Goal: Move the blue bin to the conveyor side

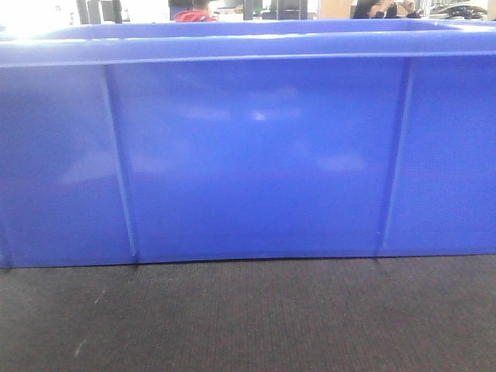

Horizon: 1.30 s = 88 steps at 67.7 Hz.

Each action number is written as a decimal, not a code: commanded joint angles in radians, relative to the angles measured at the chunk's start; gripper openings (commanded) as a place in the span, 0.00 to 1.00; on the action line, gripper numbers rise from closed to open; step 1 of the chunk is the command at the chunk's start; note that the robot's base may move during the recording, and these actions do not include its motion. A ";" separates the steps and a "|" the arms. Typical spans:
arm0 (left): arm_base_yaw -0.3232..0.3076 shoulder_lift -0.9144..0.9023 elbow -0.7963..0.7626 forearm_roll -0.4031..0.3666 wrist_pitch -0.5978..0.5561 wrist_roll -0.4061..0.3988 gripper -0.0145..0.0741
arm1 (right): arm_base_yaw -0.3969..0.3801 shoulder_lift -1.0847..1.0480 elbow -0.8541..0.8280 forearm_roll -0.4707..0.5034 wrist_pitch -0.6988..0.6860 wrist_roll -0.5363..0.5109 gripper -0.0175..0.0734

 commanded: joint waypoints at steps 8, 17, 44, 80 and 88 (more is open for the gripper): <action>-0.006 -0.004 -0.001 0.003 -0.018 -0.001 0.14 | -0.076 -0.004 0.141 0.050 -0.132 -0.021 0.10; -0.006 -0.004 -0.001 0.003 -0.018 -0.001 0.14 | -0.076 -0.017 0.232 0.050 -0.188 -0.039 0.10; -0.006 -0.004 -0.001 0.003 -0.020 -0.001 0.14 | -0.078 -0.017 0.268 0.061 -0.195 -0.046 0.10; -0.006 -0.004 -0.001 0.003 -0.022 -0.001 0.14 | -0.078 -0.017 0.268 0.061 -0.195 -0.046 0.10; -0.006 -0.004 -0.001 0.003 -0.022 -0.001 0.14 | -0.078 -0.017 0.268 0.061 -0.195 -0.046 0.10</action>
